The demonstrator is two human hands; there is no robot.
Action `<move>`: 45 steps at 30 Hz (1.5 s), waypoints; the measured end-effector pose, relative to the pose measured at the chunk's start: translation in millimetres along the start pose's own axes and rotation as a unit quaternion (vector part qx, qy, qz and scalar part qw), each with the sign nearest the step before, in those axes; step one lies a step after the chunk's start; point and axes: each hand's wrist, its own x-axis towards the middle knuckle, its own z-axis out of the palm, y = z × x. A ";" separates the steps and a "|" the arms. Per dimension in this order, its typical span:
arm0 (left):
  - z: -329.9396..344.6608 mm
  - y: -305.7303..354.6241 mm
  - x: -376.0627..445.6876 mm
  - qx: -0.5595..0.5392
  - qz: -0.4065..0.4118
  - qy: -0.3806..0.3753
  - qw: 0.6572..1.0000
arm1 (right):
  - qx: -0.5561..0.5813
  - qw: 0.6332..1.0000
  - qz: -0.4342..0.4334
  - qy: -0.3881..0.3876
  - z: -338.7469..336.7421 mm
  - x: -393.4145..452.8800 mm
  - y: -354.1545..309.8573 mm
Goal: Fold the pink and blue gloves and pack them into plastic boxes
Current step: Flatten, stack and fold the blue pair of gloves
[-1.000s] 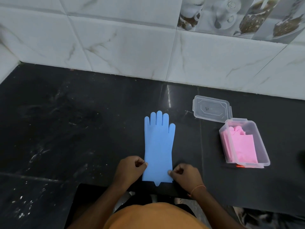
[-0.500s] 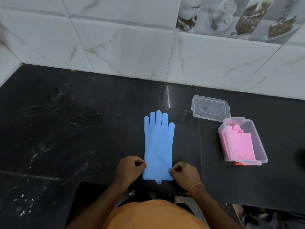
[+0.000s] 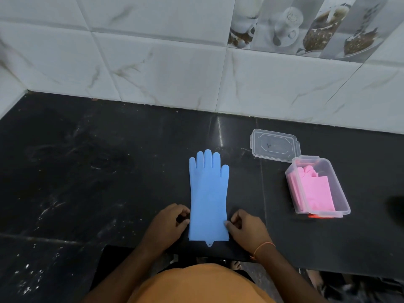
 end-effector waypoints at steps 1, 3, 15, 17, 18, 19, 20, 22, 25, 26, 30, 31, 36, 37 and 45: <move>-4.7 -5.0 1.2 0.030 0.057 -0.013 0.998 | -0.026 0.998 -0.049 0.023 -2.7 2.1 5.4; -11.4 -11.9 6.3 0.092 0.170 -0.050 0.980 | -0.102 0.982 -0.150 0.046 -7.0 8.9 14.8; -20.9 -21.6 54.2 0.265 0.396 -0.137 0.869 | -0.299 0.870 -0.388 0.050 -13.3 61.1 20.6; -15.1 -32.9 51.7 0.258 0.366 -0.140 0.883 | -0.312 0.864 -0.392 0.044 -10.0 61.3 22.0; -11.0 -39.6 50.9 0.258 0.373 -0.125 0.882 | -0.316 0.863 -0.391 0.047 -8.0 59.7 22.1; -7.6 -42.2 50.0 0.251 0.383 -0.107 0.882 | -0.316 0.864 -0.389 0.055 -6.2 58.2 21.6; -6.0 -40.4 49.4 0.253 0.394 -0.089 0.879 | -0.311 0.866 -0.387 0.067 -4.0 57.2 20.7; -6.8 -30.2 47.1 0.273 0.407 -0.052 0.870 | -0.293 0.871 -0.384 0.085 0.3 56.2 18.7; 0.6 -32.5 39.7 0.251 0.400 -0.023 0.881 | -0.297 0.870 -0.386 0.077 5.9 50.0 20.8; 5.1 -36.7 35.6 0.233 0.395 -0.035 0.888 | -0.310 0.862 -0.395 0.068 7.9 44.9 22.8; 17.5 -44.7 16.4 0.183 0.398 -0.057 0.897 | -0.324 0.844 -0.425 0.040 16.6 21.8 35.9; 18.1 -43.3 13.9 0.162 0.389 -0.055 0.905 | -0.305 0.854 -0.421 0.030 17.2 18.8 38.1; 4.5 -24.7 18.6 0.039 0.203 -0.063 0.976 | -0.106 0.939 -0.327 -0.011 4.3 14.5 21.2; 2.9 -19.2 24.4 0.023 0.174 -0.044 0.983 | -0.081 0.951 -0.298 0.000 1.2 15.8 15.4; 5.9 18.1 75.6 -0.104 -0.059 0.020 0.993 | 0.152 0.985 -0.018 0.073 -1.1 54.7 -18.3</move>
